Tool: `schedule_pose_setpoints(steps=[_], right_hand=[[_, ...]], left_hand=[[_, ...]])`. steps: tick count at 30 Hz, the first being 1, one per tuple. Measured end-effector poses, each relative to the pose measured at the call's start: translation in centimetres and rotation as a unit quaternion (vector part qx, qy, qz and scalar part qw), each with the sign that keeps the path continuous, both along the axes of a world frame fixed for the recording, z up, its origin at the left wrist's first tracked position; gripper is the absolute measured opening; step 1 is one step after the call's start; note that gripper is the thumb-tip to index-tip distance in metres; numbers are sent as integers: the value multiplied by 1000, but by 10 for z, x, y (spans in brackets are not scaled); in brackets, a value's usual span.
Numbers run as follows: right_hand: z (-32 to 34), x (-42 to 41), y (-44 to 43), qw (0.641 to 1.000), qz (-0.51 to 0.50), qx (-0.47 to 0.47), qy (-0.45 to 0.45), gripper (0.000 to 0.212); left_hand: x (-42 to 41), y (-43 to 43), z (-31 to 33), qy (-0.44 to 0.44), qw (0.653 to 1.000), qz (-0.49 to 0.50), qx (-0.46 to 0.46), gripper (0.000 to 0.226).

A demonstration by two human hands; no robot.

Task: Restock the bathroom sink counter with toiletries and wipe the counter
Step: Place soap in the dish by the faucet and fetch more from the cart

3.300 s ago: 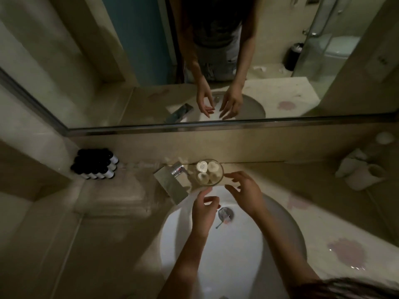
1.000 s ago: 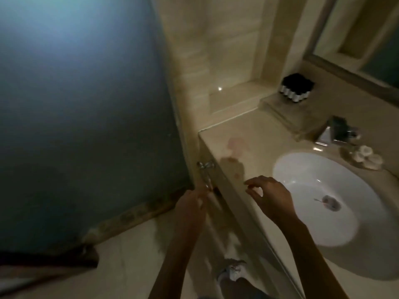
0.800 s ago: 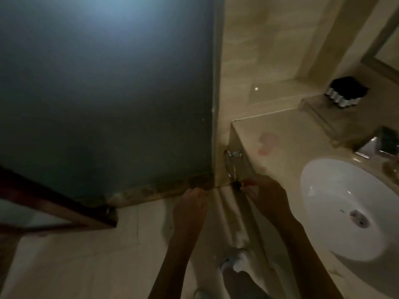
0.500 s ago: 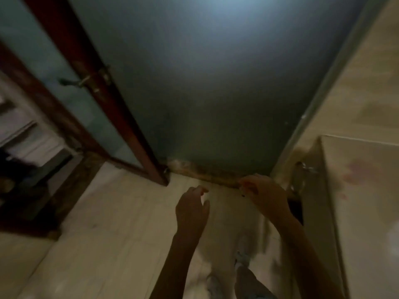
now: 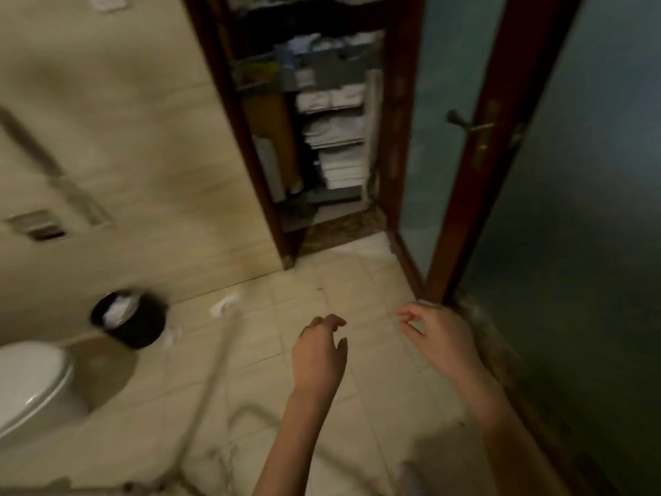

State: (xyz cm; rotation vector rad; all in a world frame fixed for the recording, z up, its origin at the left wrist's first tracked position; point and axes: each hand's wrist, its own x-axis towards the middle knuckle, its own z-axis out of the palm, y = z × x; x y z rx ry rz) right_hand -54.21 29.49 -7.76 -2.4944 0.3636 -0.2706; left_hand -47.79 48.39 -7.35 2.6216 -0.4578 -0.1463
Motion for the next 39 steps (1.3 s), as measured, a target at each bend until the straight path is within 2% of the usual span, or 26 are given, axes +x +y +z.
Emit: schedule_pose_setpoints(steps=[9,14,23,33,39], right_hand=[[5,65,39,977,206,-47,18,19],[9,77,40,966,253,-56,20,21],[11,77,10,969,242,-51,10,24],[3,58,-79,987,158,-29,8,23],[3,50,-118,991,131,-7,-8,22]], left_hand=[[-12,49,14,-18,981,191,-11,31],[-22,45,17,-21,972,234,-15,28],[-18,1,23,-29,982,188,-2,27],[-12,-87,19,-38,994,106,17,30],[-17,-117,15,-39,994,94,27,28]])
